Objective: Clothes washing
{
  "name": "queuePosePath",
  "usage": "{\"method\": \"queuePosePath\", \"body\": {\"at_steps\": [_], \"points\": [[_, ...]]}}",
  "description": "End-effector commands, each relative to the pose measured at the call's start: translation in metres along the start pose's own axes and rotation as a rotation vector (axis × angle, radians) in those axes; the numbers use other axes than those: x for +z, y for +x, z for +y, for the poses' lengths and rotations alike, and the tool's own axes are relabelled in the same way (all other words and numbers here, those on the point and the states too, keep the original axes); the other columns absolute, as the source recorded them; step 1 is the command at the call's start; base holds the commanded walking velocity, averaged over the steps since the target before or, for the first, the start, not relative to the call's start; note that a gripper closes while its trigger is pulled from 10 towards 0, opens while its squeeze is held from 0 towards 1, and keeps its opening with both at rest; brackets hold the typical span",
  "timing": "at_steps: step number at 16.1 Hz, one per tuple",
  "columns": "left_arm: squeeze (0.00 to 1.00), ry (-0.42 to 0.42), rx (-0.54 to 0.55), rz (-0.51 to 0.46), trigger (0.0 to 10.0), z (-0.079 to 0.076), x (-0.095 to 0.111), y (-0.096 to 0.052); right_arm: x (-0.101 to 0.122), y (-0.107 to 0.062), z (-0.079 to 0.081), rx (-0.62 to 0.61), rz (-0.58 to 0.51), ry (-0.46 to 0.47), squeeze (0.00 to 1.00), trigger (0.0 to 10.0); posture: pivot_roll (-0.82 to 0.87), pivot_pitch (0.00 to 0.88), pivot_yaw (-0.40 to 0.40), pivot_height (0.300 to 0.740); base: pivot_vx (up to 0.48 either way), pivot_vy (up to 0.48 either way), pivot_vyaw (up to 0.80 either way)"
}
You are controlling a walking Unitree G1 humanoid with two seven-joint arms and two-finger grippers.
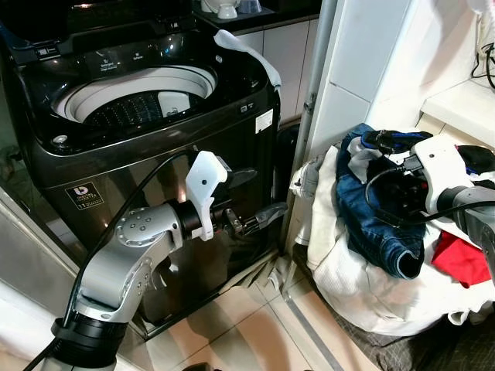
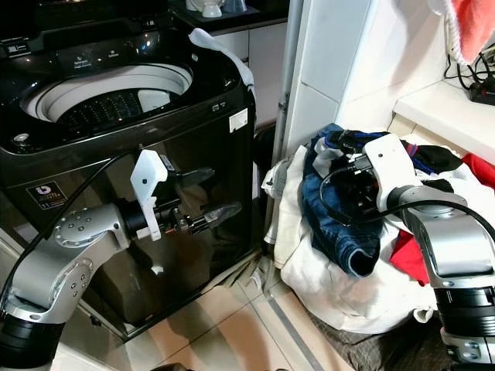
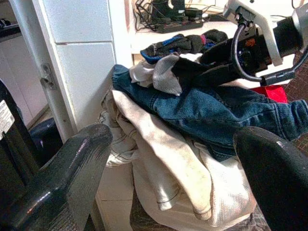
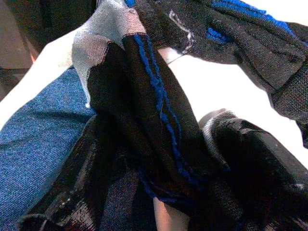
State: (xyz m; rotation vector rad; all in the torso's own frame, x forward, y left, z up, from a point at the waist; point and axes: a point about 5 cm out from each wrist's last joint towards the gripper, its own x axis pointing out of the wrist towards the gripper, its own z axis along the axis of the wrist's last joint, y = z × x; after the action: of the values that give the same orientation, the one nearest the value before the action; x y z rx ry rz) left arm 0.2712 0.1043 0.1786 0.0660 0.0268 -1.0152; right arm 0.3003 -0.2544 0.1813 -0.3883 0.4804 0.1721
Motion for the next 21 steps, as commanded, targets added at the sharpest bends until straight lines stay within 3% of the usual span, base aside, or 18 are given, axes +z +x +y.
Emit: {"method": "queuePosePath", "body": {"at_steps": [1,15,19,21], "points": [[0.00,0.024,-0.001,-0.012,10.0,0.000,0.006,0.002,0.003,0.002,0.001,0.001,-0.009,-0.014,0.00,0.0,-0.03,0.000,0.018,0.740,0.000,0.000,0.00],[0.00,0.046,0.060,-0.050,10.0,0.005,0.010,0.007,0.007,-0.006,-0.009,-0.001,-0.038,0.021,0.00,0.0,-0.03,0.000,0.017,0.740,0.000,0.000,0.00],[0.00,-0.003,0.111,-0.108,10.0,0.007,0.019,0.006,0.042,-0.032,-0.025,0.126,-0.256,0.327,0.00,0.0,-0.03,0.000,0.010,0.740,0.000,0.000,0.00],[0.00,-0.012,0.121,-0.146,10.0,0.008,0.026,0.010,0.068,-0.049,-0.024,0.247,-0.388,0.382,0.00,0.0,-0.03,0.000,0.011,0.740,0.000,0.000,0.00]]}}
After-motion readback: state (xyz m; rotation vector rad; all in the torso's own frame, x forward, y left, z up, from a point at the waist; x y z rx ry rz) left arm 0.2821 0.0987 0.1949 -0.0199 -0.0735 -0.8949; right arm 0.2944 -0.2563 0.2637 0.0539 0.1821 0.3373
